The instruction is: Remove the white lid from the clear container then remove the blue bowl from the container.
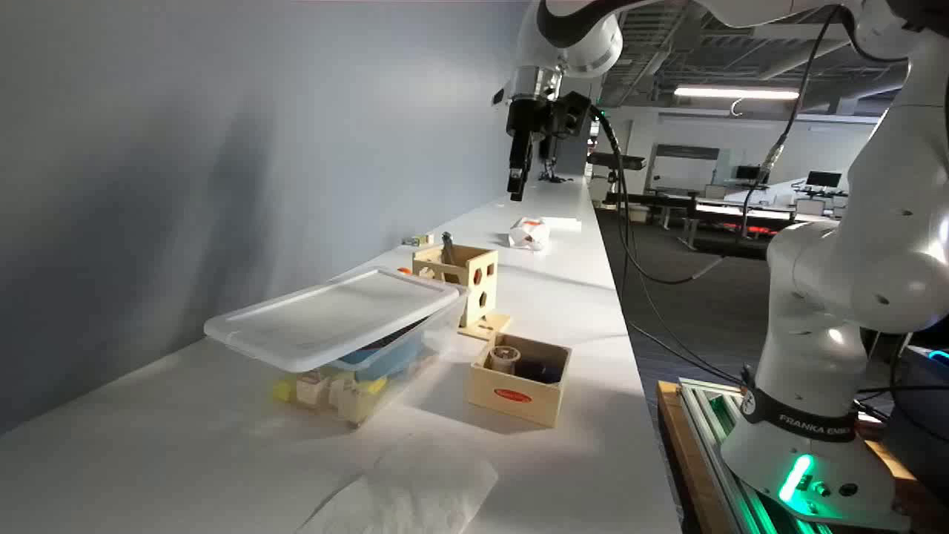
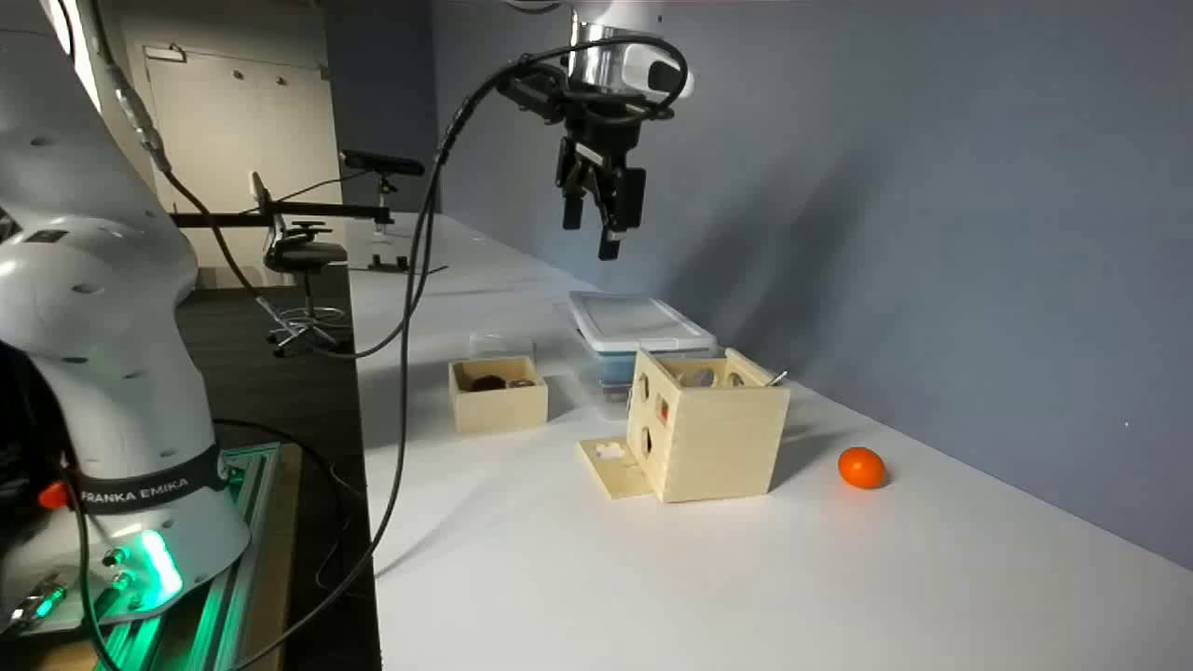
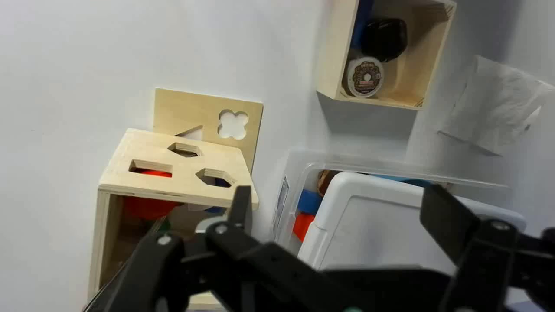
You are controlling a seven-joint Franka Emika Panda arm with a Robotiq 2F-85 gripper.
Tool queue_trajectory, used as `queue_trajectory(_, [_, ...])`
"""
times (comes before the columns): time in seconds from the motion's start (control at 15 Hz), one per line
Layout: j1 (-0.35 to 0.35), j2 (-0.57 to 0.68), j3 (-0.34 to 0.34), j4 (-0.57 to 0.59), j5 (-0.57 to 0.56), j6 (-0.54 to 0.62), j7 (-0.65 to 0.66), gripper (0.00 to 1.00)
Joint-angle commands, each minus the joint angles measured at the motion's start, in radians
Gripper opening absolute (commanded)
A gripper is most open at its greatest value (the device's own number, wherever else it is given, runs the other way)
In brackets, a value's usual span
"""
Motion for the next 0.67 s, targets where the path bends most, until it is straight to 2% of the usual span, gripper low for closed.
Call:
queue_trajectory(0.0, [-0.039,0.004,0.034,0.003,0.009,-0.004,-0.008,1.0])
queue_trajectory(0.4, [-0.004,-0.017,0.113,-0.005,-0.011,0.04,-0.128,1.0])
queue_trajectory(0.6, [-0.015,-0.003,0.129,0.004,-0.002,0.027,-0.107,1.0])
